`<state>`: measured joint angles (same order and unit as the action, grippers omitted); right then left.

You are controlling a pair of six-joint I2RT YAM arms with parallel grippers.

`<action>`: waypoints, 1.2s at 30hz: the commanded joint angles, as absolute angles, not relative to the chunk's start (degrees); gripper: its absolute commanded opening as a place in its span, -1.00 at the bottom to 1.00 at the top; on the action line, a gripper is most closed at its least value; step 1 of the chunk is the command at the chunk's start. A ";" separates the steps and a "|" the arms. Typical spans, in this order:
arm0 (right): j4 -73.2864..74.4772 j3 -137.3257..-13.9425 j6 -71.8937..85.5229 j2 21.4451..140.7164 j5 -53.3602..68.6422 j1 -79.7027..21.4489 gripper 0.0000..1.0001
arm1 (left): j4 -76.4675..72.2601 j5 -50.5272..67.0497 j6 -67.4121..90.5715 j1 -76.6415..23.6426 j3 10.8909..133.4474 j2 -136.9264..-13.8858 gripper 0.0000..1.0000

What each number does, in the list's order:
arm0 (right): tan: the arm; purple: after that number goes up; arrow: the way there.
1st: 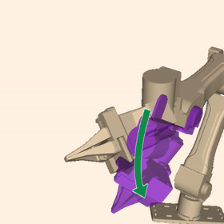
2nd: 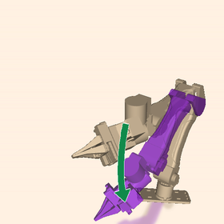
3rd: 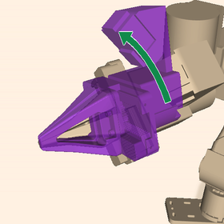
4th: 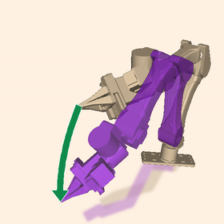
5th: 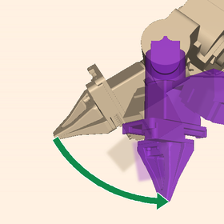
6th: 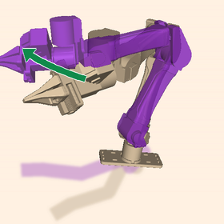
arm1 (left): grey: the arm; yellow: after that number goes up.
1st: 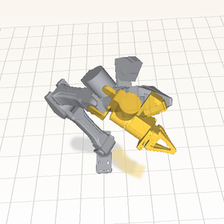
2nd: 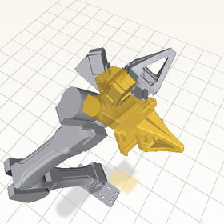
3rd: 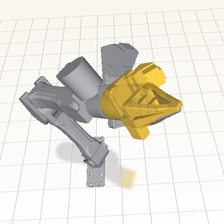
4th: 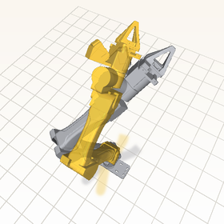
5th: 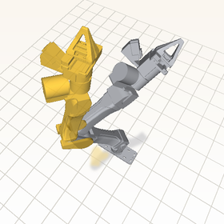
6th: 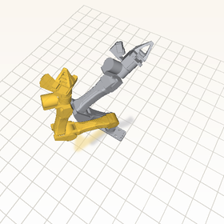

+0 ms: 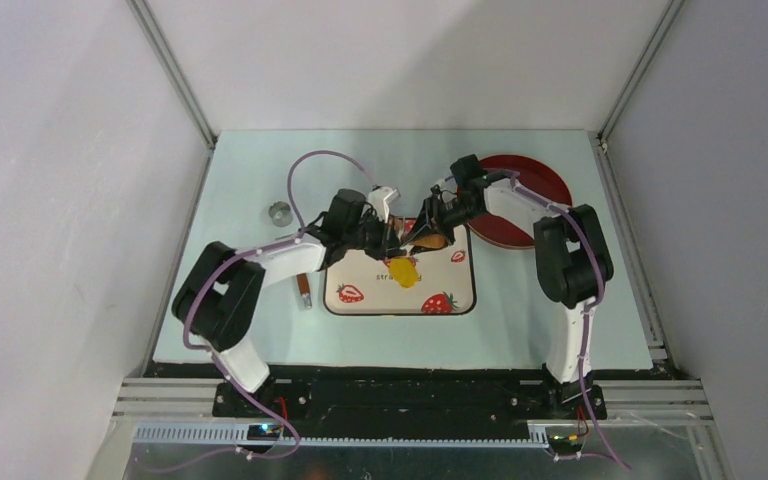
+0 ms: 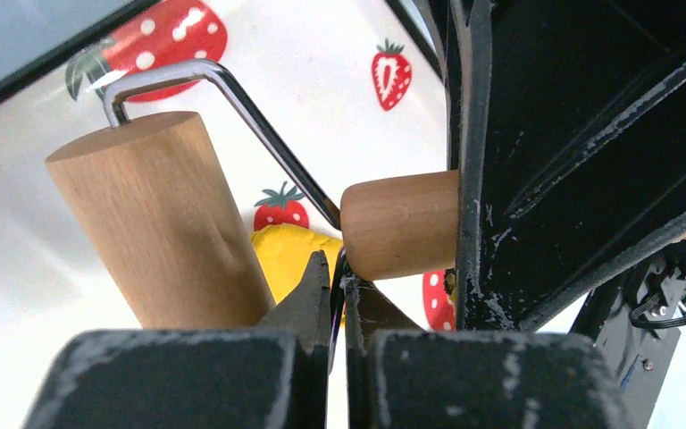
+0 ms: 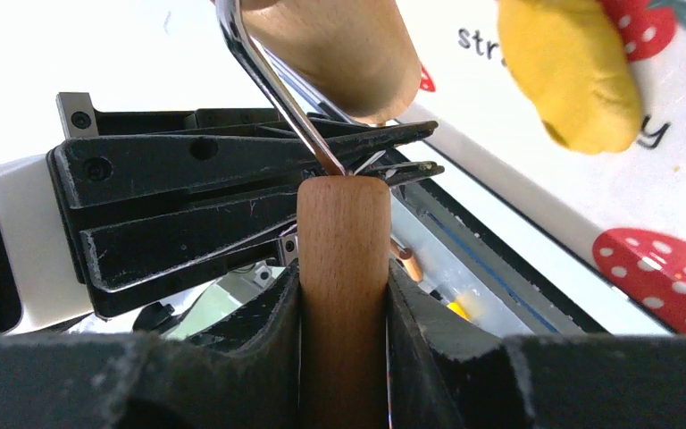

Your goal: Roll out the dumpling wrappers from the dough

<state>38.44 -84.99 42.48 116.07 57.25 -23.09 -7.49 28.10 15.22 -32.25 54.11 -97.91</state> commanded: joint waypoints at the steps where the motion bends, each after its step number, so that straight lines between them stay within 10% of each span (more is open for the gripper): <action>1: 35.71 -86.78 40.32 111.10 55.98 -26.60 -1.00 | -12.80 31.12 20.62 -34.66 55.57 -91.96 -1.00; 36: 21.01 -70.00 46.51 118.51 59.48 -27.25 -1.00 | -11.82 31.48 20.78 -36.21 52.11 -100.02 -1.00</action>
<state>28.84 -70.61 41.30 116.27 63.07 -22.63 -5.74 31.73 16.51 -35.38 51.33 -101.34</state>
